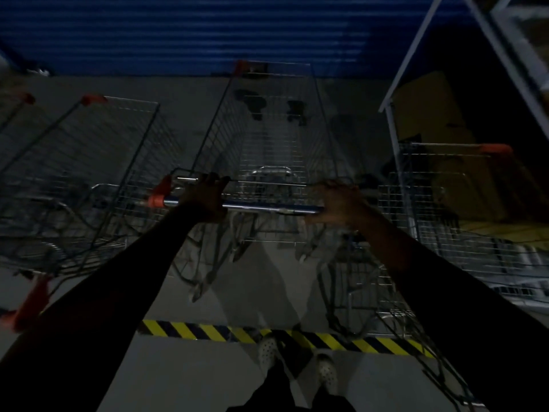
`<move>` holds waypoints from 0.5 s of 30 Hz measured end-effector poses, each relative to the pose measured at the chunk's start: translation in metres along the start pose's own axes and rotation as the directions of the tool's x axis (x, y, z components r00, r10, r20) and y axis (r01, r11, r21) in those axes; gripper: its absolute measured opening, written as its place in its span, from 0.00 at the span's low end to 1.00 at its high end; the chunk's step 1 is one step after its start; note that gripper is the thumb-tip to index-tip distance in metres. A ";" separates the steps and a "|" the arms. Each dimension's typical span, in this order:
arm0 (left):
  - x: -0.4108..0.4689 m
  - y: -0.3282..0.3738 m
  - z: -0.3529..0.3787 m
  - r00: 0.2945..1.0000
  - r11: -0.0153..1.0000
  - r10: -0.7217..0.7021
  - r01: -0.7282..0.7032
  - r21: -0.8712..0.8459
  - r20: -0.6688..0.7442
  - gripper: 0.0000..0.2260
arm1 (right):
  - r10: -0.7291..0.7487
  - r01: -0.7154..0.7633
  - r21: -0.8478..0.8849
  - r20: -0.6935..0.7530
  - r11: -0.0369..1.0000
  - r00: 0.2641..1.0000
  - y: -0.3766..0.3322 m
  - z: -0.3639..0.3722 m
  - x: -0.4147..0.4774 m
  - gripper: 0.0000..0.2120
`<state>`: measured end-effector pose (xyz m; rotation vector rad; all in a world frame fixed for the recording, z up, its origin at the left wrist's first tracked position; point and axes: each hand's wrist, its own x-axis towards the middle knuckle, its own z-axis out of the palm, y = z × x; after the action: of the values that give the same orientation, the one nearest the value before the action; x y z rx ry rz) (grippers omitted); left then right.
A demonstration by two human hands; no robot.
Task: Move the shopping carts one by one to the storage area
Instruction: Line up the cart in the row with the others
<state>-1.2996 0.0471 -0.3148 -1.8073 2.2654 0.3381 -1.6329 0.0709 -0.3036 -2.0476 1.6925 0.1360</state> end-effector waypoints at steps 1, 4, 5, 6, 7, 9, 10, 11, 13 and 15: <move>0.004 0.003 -0.003 1.000 1.000 0.012 -0.012 0.002 0.005 0.42 | 0.013 -0.013 0.014 -0.009 1.000 1.000 0.003 0.001 0.001 0.54; 0.015 0.012 -0.006 0.999 0.998 0.051 -0.051 0.023 0.005 0.40 | 0.025 -0.024 0.014 -0.033 1.000 0.999 0.014 0.005 -0.002 0.55; 0.016 0.016 -0.006 0.998 0.998 0.060 -0.060 0.035 -0.006 0.38 | 0.025 -0.025 0.008 -0.047 1.000 0.999 0.018 0.006 -0.005 0.54; 0.017 0.020 -0.005 0.998 0.997 0.067 -0.066 0.041 -0.016 0.36 | 0.026 -0.026 0.001 -0.065 1.000 0.998 0.022 0.007 -0.008 0.53; 0.018 0.026 -0.006 0.998 0.997 0.069 -0.068 0.049 -0.016 0.35 | 0.034 -0.035 -0.017 -0.085 0.999 0.996 0.025 0.008 -0.012 0.52; 0.015 0.036 -0.004 0.996 0.994 0.084 -0.083 0.066 -0.011 0.37 | 0.053 -0.059 -0.046 -0.119 0.997 0.991 0.030 0.011 -0.021 0.51; 0.014 0.040 -0.003 0.995 0.993 0.096 -0.096 0.067 -0.011 0.38 | 0.060 -0.067 -0.044 -0.134 0.997 0.989 0.032 0.014 -0.025 0.51; 0.011 0.043 -0.001 0.995 0.992 0.104 -0.104 0.065 -0.006 0.39 | 0.067 -0.073 -0.038 -0.146 0.997 0.987 0.034 0.017 -0.031 0.50; 0.005 0.047 0.003 0.993 0.991 0.118 -0.117 0.056 0.000 0.40 | 0.071 -0.073 -0.005 -0.160 0.997 0.985 0.037 0.022 -0.043 0.49; 0.000 0.049 0.008 0.991 0.989 0.134 -0.134 0.060 0.005 0.41 | 0.076 -0.073 0.025 -0.154 0.997 0.985 0.037 0.029 -0.054 0.48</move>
<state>-1.3470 0.0605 -0.3199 -1.6300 2.3759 0.2900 -1.6741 0.1269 -0.3205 -2.0275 1.8569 -0.0156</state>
